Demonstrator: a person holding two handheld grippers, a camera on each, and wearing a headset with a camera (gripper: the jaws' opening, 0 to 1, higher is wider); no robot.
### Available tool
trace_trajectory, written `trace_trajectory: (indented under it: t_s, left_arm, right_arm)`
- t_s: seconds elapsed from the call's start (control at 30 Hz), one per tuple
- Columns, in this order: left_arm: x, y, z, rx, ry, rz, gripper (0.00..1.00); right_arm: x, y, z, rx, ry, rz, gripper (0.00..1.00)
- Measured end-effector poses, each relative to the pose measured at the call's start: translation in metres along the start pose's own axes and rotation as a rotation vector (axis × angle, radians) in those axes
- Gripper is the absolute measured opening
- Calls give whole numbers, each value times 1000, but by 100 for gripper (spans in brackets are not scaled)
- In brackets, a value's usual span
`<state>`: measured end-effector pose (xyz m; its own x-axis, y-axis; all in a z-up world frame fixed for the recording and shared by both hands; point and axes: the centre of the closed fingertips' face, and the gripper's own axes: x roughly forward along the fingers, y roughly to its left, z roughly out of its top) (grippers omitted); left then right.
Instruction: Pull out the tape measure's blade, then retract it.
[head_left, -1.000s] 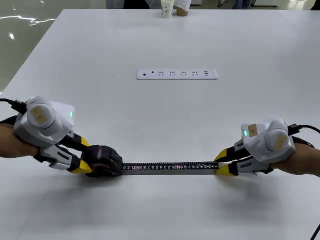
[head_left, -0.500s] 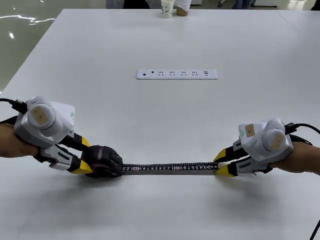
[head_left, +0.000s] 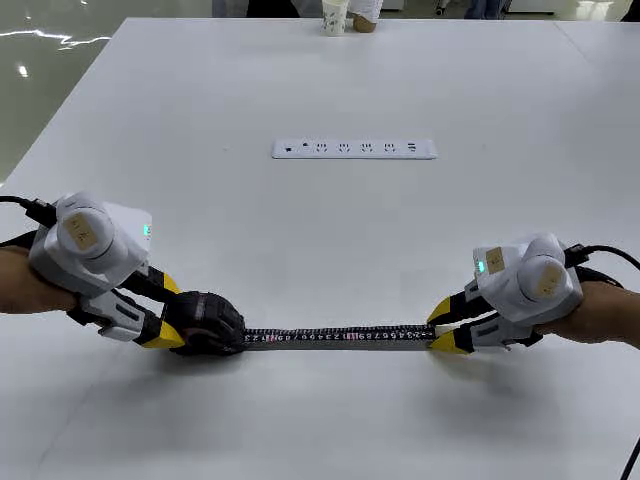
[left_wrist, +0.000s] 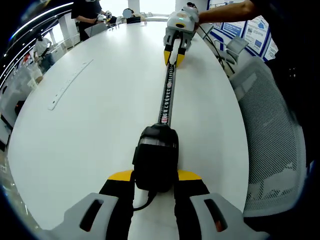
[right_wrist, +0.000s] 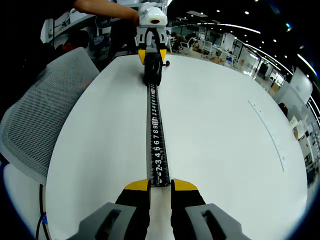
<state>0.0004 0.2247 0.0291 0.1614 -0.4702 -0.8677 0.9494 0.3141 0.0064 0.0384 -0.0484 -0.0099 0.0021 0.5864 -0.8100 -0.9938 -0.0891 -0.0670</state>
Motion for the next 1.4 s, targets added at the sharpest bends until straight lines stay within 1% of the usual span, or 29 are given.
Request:
trace_trajectory:
  t_s: [0.1,0.2,0.27,0.33,0.43,0.47,0.53,0.63,0.73,0.8,0.87,0.9,0.93,1.03,1.07,1.17,1.3,1.4]
  left_arm:
    - [0,0,0,-5,2,3,25]
    - [0,1,-4,-1,21,18,27]
    - [0,0,-7,1,29,19,28]
    - [0,-1,-7,-11,24,22,31]
    - [-1,-2,-9,-20,25,28,34]
    - [-1,-3,-10,-23,27,28,35]
    - [-2,-5,-10,-36,25,30,36]
    - [-4,-6,-11,-78,19,40,40]
    - [-6,-7,-11,-121,-2,58,46]
    - [-7,-9,-11,-144,-11,63,48]
    - [-8,-12,-10,-183,-34,69,51]
    - [-8,-14,-9,-188,-44,75,52]
    - [-9,-15,-9,-189,-47,80,54]
    - [-9,-19,-8,-220,-68,89,56]
    - [-9,-19,-8,-233,-78,103,57]
    - [-10,-21,-8,-256,-95,123,63]
    - [-12,-26,-6,-284,-123,141,65]
    - [-14,-28,-6,-301,-140,163,67]
  right_arm:
    - [0,0,0,5,1,-3,12]
    - [-2,-1,1,11,-1,-10,12]
    - [-3,-1,1,15,-3,-17,14]
    - [-5,-2,0,19,1,-24,16]
    - [-7,-2,-2,25,1,-33,17]
    - [-8,-2,-2,34,4,-40,20]
    - [-9,-1,-3,41,3,-45,22]
    - [-10,1,-2,66,-4,-58,26]
    - [-12,4,-2,76,-13,-71,28]
    - [-12,5,-1,94,-20,-81,31]
    - [-14,6,-1,114,-20,-93,37]
    - [-15,8,1,116,-34,-99,37]
    - [-15,9,2,123,-39,-101,37]
    - [-17,11,4,140,-48,-115,39]
    - [-18,11,6,154,-54,-121,40]
    - [-20,13,7,180,-70,-137,43]
    - [-23,15,8,213,-86,-160,47]
    - [-27,18,11,243,-102,-179,50]
